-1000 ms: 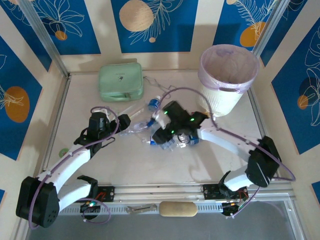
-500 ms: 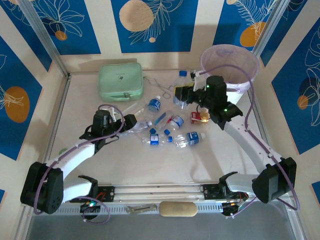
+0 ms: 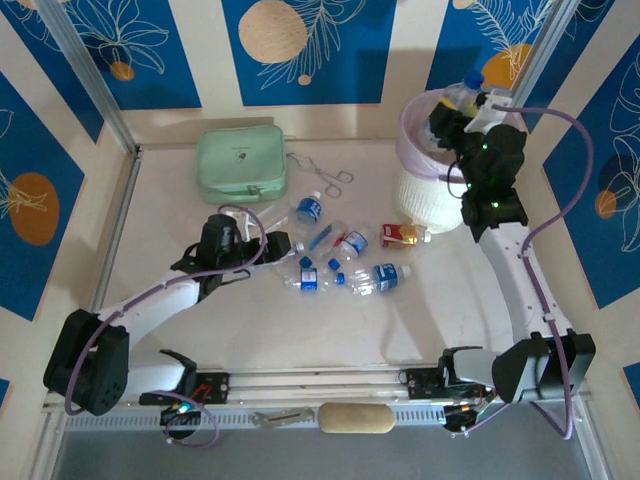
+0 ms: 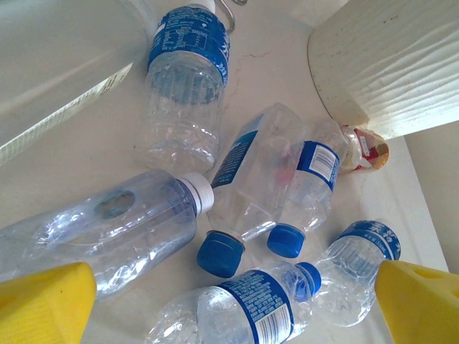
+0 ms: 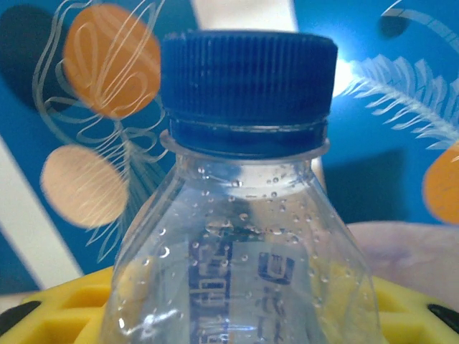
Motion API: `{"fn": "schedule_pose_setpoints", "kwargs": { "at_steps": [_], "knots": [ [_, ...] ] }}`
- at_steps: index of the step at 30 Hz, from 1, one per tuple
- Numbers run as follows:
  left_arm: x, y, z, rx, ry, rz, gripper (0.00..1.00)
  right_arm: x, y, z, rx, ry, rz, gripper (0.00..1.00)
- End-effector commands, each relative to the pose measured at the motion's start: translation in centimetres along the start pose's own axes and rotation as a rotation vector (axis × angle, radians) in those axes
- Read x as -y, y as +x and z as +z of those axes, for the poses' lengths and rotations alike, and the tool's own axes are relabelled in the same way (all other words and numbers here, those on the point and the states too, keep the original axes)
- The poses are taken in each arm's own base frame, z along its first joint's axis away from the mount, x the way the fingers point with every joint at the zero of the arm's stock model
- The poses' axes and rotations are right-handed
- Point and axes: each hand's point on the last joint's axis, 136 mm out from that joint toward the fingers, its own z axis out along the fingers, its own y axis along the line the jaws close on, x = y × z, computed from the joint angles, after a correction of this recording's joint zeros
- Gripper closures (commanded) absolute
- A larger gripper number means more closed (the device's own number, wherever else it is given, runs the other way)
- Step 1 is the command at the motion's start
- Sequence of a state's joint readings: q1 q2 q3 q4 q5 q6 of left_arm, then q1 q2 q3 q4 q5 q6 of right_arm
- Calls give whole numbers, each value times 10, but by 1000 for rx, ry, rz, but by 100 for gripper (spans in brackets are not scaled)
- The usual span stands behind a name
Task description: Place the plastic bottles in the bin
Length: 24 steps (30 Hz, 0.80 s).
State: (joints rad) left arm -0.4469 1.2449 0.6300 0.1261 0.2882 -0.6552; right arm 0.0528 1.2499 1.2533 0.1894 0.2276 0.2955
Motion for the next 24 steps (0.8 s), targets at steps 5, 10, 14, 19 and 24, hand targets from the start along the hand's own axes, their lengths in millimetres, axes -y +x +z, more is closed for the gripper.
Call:
{"fn": "schedule_pose_setpoints", "kwargs": {
  "at_steps": [5,10,14,19,24],
  "knots": [
    [10,-3,1,-15,11,41,1,48,-13,22,42,145,-46,62],
    [14,-3,3,-23,12,53,1,64,7,43,-34,174,-79,61],
    [14,-1,3,-24,7,55,1,71,28,58,-99,177,-93,61],
    [15,-1,5,-30,7,58,1,76,56,74,-191,169,-82,60],
    [15,0,5,-34,2,63,1,80,84,83,-276,164,-58,57]
  ]
}}
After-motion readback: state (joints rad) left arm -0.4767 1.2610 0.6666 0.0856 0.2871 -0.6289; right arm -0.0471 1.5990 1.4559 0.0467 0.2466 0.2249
